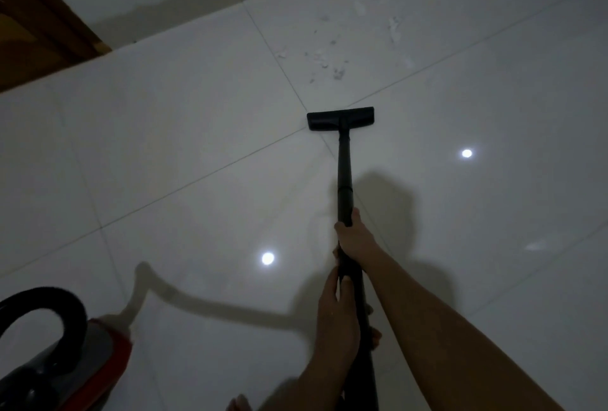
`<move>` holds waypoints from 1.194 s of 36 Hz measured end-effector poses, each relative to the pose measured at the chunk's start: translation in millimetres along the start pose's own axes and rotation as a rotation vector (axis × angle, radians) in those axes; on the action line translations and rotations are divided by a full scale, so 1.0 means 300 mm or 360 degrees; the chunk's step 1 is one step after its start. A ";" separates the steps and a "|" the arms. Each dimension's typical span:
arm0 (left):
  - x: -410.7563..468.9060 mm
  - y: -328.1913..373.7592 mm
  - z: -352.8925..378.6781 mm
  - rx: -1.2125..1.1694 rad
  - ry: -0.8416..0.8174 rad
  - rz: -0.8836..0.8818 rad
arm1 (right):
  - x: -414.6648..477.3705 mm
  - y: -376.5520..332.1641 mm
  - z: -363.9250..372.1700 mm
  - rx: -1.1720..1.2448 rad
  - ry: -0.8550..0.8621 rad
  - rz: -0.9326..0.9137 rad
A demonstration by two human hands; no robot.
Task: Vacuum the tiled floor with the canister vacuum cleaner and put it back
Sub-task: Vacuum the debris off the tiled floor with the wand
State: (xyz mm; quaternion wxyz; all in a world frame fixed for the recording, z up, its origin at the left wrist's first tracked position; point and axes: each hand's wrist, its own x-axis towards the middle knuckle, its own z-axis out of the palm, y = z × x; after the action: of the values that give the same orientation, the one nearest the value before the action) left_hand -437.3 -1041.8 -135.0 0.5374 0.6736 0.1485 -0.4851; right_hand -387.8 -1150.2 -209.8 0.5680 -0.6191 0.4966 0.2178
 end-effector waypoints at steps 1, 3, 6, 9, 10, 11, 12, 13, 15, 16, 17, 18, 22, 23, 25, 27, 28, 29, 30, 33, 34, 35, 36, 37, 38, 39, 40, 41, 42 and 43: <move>0.015 0.019 0.007 -0.0003 0.0008 0.0001 | 0.015 -0.019 -0.011 -0.0019 -0.0011 -0.0003; 0.037 0.052 0.012 0.0023 0.0024 0.0014 | 0.039 -0.057 -0.021 -0.0040 -0.0027 -0.0021; 0.068 0.100 -0.003 -0.0042 0.0053 0.0041 | 0.071 -0.111 -0.009 -0.0066 -0.0059 -0.0029; 0.110 0.154 -0.034 -0.0161 0.0103 0.0024 | 0.109 -0.172 0.020 -0.0071 -0.0095 -0.0039; 0.127 0.172 -0.044 -0.0203 0.0126 0.0032 | 0.125 -0.197 0.032 -0.0094 -0.0115 -0.0049; 0.143 0.191 -0.058 -0.0214 0.0143 0.0025 | 0.141 -0.223 0.044 -0.0114 -0.0132 -0.0058; 0.162 0.200 -0.070 -0.0224 0.0136 0.0004 | 0.158 -0.251 0.056 -0.0120 -0.0143 -0.0066; 0.185 0.216 -0.082 -0.0222 0.0156 0.0002 | 0.177 -0.279 0.066 -0.0120 -0.0152 -0.0071; 0.250 0.230 -0.087 -0.0205 0.0292 -0.0059 | 0.217 -0.336 0.081 -0.0140 -0.0164 -0.0086; 0.275 0.245 -0.093 -0.0104 0.0337 -0.0066 | 0.236 -0.367 0.085 -0.0143 -0.0170 -0.0083; 0.304 0.256 -0.102 -0.0019 0.0336 -0.0077 | 0.260 -0.395 0.088 -0.0135 -0.0169 -0.0071; 0.358 0.234 -0.110 -0.0053 0.0356 -0.0118 | 0.289 -0.423 0.090 -0.0134 -0.0165 -0.0065; 0.390 0.411 -0.134 -0.0217 0.0257 -0.0146 | 0.357 -0.537 0.091 -0.0209 -0.0145 -0.0071; 0.406 0.435 -0.139 -0.0305 0.0220 -0.0144 | 0.376 -0.561 0.093 -0.0232 -0.0139 -0.0073; 0.448 0.476 -0.158 -0.0453 0.0147 -0.0080 | 0.415 -0.608 0.094 -0.0258 -0.0129 -0.0072; 0.483 0.513 -0.171 -0.0482 0.0093 -0.0054 | 0.454 -0.652 0.100 -0.0267 -0.0115 -0.0068; 0.496 0.533 -0.180 -0.0459 0.0096 -0.0039 | 0.470 -0.671 0.103 -0.0268 -0.0107 -0.0070; 0.510 0.548 -0.186 -0.0445 0.0089 -0.0023 | 0.482 -0.690 0.105 -0.0265 -0.0098 -0.0075; 0.518 0.563 -0.192 -0.0422 0.0077 -0.0020 | 0.492 -0.705 0.106 -0.0263 -0.0091 -0.0077; 0.543 0.616 -0.208 -0.0386 0.0102 -0.0006 | 0.516 -0.749 0.107 -0.0260 -0.0086 -0.0058; 0.548 0.638 -0.211 -0.0383 0.0105 0.0010 | 0.523 -0.765 0.105 -0.0259 -0.0094 -0.0054; 0.557 0.653 -0.211 -0.0378 0.0104 0.0031 | 0.532 -0.780 0.102 -0.0255 -0.0100 -0.0054; 0.567 0.669 -0.209 -0.0379 0.0105 0.0042 | 0.544 -0.796 0.097 -0.0251 -0.0100 -0.0058; 0.579 0.686 -0.207 -0.0404 0.0094 0.0048 | 0.557 -0.813 0.091 -0.0251 -0.0099 -0.0062; 0.592 0.703 -0.206 -0.0443 0.0089 0.0042 | 0.570 -0.832 0.084 -0.0256 -0.0100 -0.0063; 0.609 0.716 -0.201 -0.0469 0.0099 0.0035 | 0.583 -0.851 0.077 -0.0264 -0.0103 -0.0063; 0.626 0.731 -0.195 -0.0477 0.0119 0.0029 | 0.596 -0.870 0.070 -0.0276 -0.0110 -0.0066; 0.643 0.749 -0.191 -0.0478 0.0138 0.0028 | 0.609 -0.889 0.063 -0.0287 -0.0117 -0.0070; 0.660 0.768 -0.187 -0.0467 0.0151 0.0033 | 0.624 -0.909 0.057 -0.0295 -0.0125 -0.0077; 0.679 0.787 -0.182 -0.0469 0.0165 0.0029 | 0.639 -0.928 0.049 -0.0304 -0.0131 -0.0082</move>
State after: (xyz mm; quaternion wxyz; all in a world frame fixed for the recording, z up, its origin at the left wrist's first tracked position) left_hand -141.1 -1149.4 -166.4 0.6265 0.6129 0.2396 -0.4177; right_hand -64.3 -1245.7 -238.1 0.5318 -0.6735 0.4337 0.2747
